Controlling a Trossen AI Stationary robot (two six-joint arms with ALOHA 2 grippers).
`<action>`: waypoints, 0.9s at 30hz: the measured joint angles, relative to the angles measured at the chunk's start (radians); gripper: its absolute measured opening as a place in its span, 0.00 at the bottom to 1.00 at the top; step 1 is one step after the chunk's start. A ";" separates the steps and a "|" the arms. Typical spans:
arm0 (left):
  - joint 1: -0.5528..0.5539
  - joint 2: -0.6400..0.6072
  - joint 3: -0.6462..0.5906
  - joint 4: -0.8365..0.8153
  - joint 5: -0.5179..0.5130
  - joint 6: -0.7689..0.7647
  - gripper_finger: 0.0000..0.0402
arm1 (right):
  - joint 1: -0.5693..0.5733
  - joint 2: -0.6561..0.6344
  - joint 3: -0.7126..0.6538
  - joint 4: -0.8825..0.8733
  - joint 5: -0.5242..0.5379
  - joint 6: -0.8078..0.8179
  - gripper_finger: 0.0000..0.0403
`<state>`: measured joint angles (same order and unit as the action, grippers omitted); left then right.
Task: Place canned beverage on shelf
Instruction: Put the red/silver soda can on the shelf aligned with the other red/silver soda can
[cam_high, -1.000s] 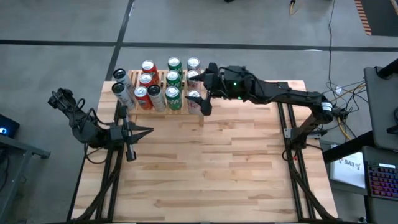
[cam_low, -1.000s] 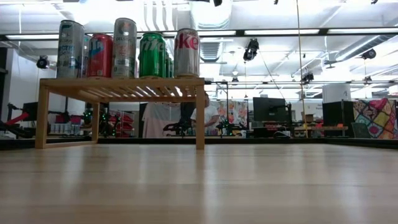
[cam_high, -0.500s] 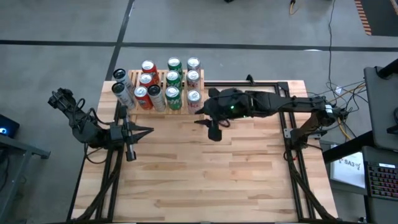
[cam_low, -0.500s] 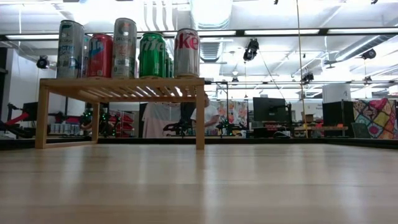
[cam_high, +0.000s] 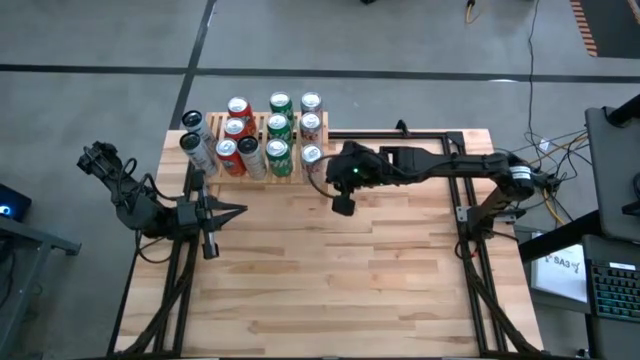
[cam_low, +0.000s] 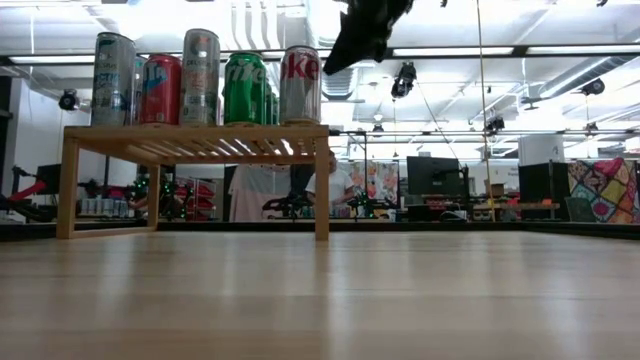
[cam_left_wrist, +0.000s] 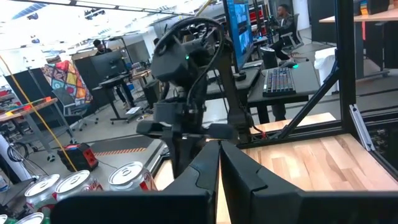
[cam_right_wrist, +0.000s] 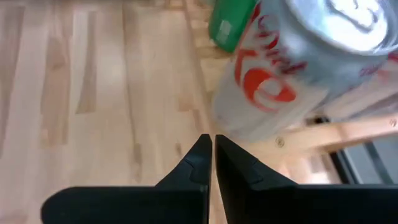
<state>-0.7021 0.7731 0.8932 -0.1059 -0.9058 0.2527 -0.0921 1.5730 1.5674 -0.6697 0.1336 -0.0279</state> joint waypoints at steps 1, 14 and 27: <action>0.000 0.000 0.000 0.000 0.000 0.000 0.00 | -0.009 0.000 -0.010 0.020 0.001 -0.011 0.02; 0.000 0.000 0.000 0.000 0.000 0.008 0.00 | -0.046 0.000 -0.050 0.173 -0.003 -0.086 0.02; 0.000 0.000 0.000 0.000 0.000 0.008 0.00 | -0.078 0.000 -0.067 0.251 -0.002 -0.111 0.02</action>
<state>-0.7021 0.7731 0.8932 -0.1058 -0.9058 0.2607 -0.1705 1.5730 1.5000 -0.4190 0.1312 -0.1393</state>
